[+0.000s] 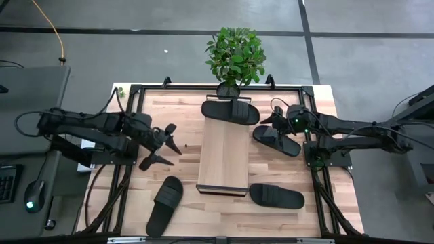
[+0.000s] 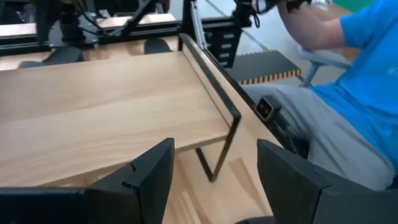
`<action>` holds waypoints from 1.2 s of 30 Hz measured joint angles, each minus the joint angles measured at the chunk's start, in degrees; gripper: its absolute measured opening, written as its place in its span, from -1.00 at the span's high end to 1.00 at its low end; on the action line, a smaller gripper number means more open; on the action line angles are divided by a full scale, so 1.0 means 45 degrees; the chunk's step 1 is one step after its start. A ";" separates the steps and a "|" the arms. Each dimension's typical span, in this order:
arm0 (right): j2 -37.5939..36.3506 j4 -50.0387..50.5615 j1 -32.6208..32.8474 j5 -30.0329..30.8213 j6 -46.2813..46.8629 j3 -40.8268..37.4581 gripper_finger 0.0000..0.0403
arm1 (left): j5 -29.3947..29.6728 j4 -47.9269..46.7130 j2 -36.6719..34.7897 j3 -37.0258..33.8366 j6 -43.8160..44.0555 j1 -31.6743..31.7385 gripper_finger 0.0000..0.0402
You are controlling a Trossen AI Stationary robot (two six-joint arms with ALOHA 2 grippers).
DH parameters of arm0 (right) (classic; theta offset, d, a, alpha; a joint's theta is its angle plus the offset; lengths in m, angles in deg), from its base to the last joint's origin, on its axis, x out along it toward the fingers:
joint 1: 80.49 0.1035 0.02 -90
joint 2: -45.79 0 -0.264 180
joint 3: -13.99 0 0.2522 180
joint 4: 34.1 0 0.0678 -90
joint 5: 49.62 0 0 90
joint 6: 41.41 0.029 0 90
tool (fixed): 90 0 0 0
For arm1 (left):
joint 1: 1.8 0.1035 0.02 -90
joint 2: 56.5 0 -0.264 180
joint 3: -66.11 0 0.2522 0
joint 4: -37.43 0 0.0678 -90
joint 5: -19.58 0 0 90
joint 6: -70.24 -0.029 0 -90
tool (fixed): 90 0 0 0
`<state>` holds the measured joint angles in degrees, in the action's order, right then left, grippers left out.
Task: Pick and place slides into the shelf
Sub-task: Put the bottom left slide on the shelf
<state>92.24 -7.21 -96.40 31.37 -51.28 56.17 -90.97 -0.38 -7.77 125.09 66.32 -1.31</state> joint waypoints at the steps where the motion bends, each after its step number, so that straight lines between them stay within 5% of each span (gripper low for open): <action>1: 0.0000 0.0074 0.0094 0.0111 0.0051 0.0000 -0.54 | 0.0213 -0.0011 -0.0004 0.0000 -0.0006 -0.0288 -0.05; 20: 0.0000 0.0519 0.1763 0.0772 0.2225 0.0000 -0.54 | 0.6842 -0.1175 0.0091 0.0000 0.1526 -0.5163 -0.05; 36: 0.0005 0.0454 0.2779 0.1122 0.3861 0.0000 -0.54 | 0.8661 -0.1477 0.2609 0.0000 0.2406 -0.8359 -0.05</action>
<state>92.27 -5.17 -83.90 36.42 -33.90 56.17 -51.99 -7.03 3.97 125.09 77.14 -38.93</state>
